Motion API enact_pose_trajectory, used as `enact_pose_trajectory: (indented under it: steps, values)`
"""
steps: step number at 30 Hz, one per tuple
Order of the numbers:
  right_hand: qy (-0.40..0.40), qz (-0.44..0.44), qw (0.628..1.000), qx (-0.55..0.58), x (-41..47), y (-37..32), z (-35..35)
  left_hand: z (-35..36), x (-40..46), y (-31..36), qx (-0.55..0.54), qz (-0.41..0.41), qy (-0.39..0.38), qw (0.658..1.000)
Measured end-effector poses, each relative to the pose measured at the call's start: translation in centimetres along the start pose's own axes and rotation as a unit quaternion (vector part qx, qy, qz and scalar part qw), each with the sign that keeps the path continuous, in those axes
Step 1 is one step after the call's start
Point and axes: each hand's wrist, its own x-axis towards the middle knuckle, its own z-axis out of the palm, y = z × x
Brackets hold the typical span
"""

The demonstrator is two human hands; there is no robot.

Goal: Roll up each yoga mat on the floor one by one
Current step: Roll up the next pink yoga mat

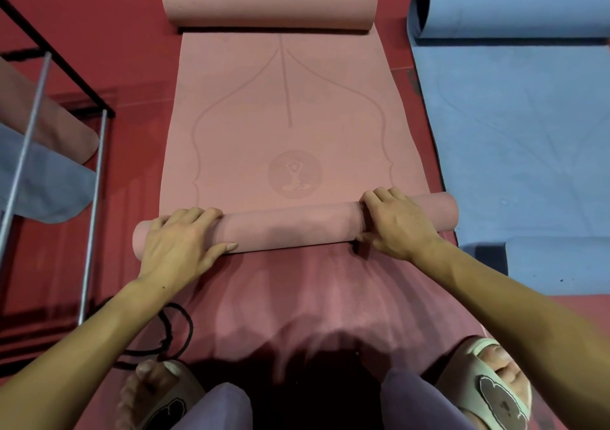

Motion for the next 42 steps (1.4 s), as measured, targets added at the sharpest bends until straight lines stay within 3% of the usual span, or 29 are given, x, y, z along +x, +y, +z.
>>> enact_pose_trajectory:
  steps: [12,17,23,29,37,42]
  values:
    - [0.066,0.011,0.998,-0.012,-0.5,0.4,0.2,0.3,-1.0,0.4,0.026,-0.017,-0.005,1.0]
    - [0.045,-0.009,0.998,-0.034,-0.1,1.3,1.7,0.4,0.4,0.1,0.048,-0.007,-0.027,0.998]
    - [0.031,0.001,0.999,-0.023,1.0,1.5,1.0,-0.2,1.0,-0.8,-0.008,0.004,-0.02,1.0]
    - [-0.057,0.012,0.998,0.006,0.9,1.8,-0.5,-1.2,0.9,-1.6,-0.048,-0.016,-0.108,0.993]
    - [-0.234,0.005,0.972,-0.016,-0.8,1.8,-1.2,-2.3,-1.0,-1.1,-0.057,0.015,-0.251,0.966]
    - [-0.255,0.021,0.967,0.005,-0.9,1.7,-1.1,-3.0,-0.5,-0.5,-0.083,0.0,-0.296,0.952]
